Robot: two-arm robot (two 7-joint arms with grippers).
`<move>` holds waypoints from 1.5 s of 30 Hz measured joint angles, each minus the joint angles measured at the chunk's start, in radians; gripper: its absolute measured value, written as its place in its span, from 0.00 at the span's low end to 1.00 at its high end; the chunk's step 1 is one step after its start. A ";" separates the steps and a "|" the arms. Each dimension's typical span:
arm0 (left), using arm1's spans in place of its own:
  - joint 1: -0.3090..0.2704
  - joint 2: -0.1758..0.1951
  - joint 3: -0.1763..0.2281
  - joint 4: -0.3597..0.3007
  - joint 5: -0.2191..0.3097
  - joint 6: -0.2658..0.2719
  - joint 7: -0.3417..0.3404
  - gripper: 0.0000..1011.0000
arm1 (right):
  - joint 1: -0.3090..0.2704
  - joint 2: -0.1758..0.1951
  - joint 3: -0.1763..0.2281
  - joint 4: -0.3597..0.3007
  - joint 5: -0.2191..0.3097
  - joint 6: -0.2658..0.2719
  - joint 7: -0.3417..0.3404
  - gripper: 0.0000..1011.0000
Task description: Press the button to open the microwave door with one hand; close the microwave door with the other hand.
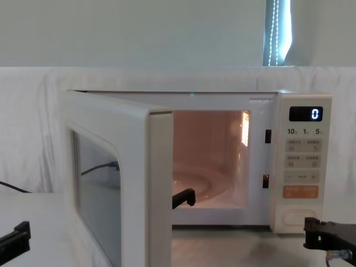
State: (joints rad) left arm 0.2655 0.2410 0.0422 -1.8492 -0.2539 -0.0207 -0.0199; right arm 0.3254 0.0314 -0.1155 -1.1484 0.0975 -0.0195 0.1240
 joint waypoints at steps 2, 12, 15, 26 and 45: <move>0.000 0.000 0.000 0.000 0.000 0.000 0.000 0.99 | -0.020 0.002 -0.002 -0.028 -0.004 0.004 -0.006 0.00; 0.000 0.000 0.000 0.000 0.000 0.000 0.000 0.99 | -0.127 0.014 -0.012 -0.166 -0.031 -0.009 -0.029 0.00; 0.000 0.000 0.000 0.000 0.000 0.000 0.000 0.99 | -0.151 0.014 -0.008 -0.186 -0.035 -0.033 -0.037 0.00; 0.000 0.000 0.000 0.000 0.000 0.000 0.000 0.99 | -0.202 -0.007 0.024 -0.210 -0.042 -0.102 -0.075 0.00; 0.000 0.000 0.000 0.000 0.000 0.000 0.000 0.99 | -0.217 -0.035 0.055 -0.214 -0.064 -0.129 -0.098 0.00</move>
State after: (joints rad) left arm 0.2655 0.2410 0.0421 -1.8492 -0.2539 -0.0208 -0.0199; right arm 0.1087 -0.0038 -0.0604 -1.3628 0.0334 -0.1488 0.0257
